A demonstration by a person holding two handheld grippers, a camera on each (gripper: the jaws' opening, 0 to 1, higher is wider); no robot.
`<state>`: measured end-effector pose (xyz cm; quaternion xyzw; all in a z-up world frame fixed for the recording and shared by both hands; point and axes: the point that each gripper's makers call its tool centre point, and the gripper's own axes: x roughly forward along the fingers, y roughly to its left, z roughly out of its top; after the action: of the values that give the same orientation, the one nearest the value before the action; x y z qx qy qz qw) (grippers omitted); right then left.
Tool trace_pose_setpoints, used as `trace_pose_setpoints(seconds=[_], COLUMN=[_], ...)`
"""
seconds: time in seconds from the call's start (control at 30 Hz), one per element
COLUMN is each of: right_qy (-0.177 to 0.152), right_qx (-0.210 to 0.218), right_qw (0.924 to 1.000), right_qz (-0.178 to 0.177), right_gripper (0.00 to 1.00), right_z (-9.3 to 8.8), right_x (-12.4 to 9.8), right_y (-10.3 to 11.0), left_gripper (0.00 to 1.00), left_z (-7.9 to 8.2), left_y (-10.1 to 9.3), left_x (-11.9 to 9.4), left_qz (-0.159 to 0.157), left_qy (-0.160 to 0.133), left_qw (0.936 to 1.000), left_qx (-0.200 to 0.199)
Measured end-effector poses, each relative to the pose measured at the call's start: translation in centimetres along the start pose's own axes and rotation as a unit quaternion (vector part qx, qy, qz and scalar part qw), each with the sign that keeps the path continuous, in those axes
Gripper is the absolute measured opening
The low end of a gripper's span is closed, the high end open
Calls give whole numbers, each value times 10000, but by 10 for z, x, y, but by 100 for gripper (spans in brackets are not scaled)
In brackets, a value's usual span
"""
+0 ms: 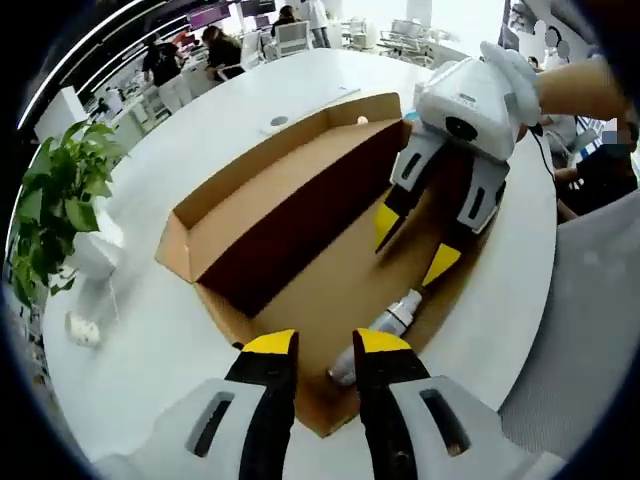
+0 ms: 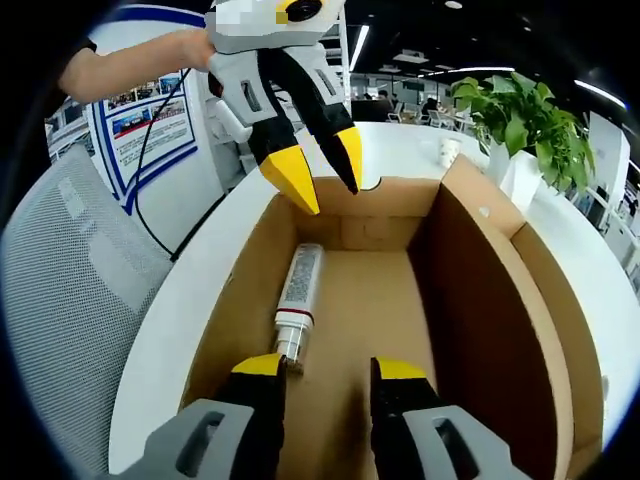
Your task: Operate the shoe box by opening the lid, removing the specified soft item, and placing it in the target area until the item is outside and the box remains undamaged.
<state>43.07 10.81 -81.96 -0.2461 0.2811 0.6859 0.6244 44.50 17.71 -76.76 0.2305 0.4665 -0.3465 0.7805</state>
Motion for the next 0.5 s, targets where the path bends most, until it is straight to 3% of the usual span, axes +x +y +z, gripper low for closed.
trace_pose_setpoints(seconds=[0.2, 0.27, 0.5], right_qy=[83, 114, 173], right_qx=[-96, -142, -264], right_qw=[9999, 9998, 9994], right_qz=[50, 68, 107], right_gripper=[31, 32, 32], right_z=[-4, -6, -7], right_x=[2, 3, 6], right_y=[2, 3, 7], left_gripper=[26, 26, 26], left_z=[1, -1, -8], left_y=[-2, -6, -14], left_x=[13, 18, 35], left_qz=[-333, -570, -1036], left_qy=[292, 369, 645], left_qw=[9969, 9932, 9822], left_qx=[651, 950, 1425])
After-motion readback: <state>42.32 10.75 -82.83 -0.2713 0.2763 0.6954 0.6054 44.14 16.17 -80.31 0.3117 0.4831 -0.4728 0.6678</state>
